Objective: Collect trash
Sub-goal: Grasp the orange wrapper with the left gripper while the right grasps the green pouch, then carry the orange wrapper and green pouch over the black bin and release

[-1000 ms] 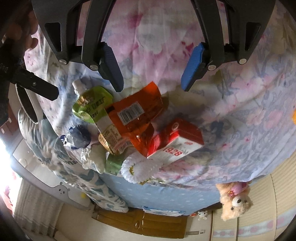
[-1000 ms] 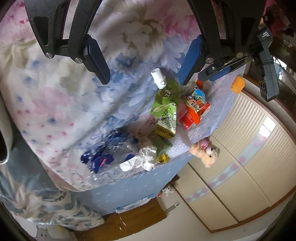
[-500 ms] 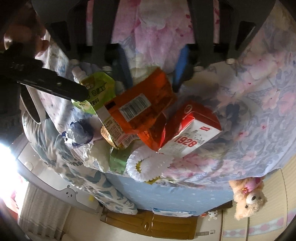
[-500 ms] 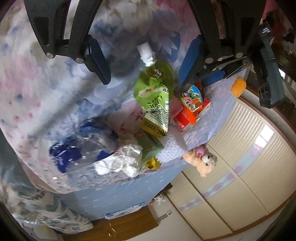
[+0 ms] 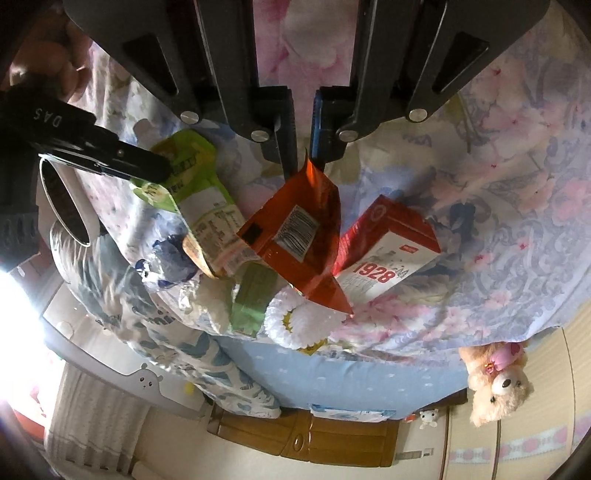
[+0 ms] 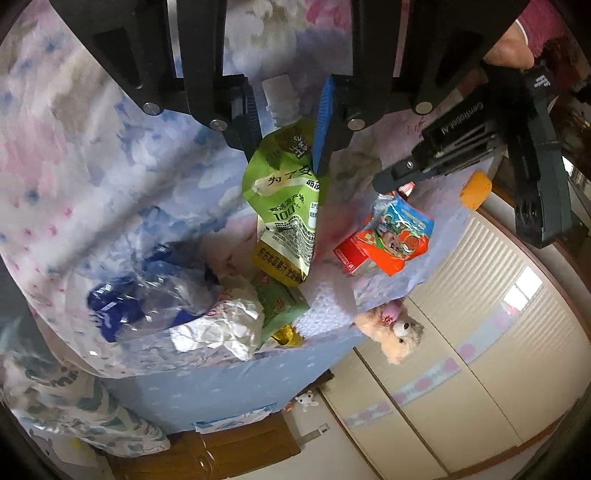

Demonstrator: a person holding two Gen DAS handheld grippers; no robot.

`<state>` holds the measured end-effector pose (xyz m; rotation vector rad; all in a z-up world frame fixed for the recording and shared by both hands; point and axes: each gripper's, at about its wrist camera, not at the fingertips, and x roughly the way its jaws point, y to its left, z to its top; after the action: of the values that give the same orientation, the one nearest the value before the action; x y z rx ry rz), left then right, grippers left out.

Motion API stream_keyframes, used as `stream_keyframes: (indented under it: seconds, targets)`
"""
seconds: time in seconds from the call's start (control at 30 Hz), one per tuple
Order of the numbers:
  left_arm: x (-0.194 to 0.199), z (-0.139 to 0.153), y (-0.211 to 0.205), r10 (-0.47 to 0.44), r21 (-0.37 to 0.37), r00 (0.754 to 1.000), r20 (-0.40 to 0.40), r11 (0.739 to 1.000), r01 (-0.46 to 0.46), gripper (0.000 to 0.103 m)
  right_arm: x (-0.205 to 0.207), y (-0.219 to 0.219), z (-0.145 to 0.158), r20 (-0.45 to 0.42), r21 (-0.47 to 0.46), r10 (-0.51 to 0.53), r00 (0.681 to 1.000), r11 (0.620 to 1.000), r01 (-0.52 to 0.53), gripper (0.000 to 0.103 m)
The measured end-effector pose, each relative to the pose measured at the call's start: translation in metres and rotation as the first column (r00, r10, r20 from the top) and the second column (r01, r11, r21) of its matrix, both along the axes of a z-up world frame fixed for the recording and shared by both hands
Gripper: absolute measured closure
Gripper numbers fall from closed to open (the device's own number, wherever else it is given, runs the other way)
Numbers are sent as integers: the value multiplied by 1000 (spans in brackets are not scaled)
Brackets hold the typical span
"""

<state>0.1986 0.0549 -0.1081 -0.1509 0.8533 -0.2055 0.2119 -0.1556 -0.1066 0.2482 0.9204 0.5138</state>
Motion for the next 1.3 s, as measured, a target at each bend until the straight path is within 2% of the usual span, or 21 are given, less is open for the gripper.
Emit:
stream_keyframes:
  seconds: [0.2, 0.4, 0.6, 1.0, 1.3]
  targets:
    - [-15, 4, -18, -40, -1, 999, 10, 999, 40, 98, -19, -26, 3, 8, 30, -50, 999, 998, 49, 76]
    - [-28, 9, -50, -116, -4, 993, 17, 993, 117, 98, -39, -59, 7, 14, 49, -115, 993, 992, 114, 76]
    - [-36, 17, -88, -204, 8, 978, 32, 979, 204, 98, -59, -97, 13, 25, 67, -185, 982, 981, 183, 76]
    - [-44, 20, -140, -302, 20, 953, 27, 953, 301, 98, -83, -151, 21, 38, 91, -303, 952, 950, 299, 76]
    - [-48, 26, -177, -379, 43, 925, 34, 925, 378, 98, -95, -186, 26, 49, 102, -373, 926, 925, 367, 76]
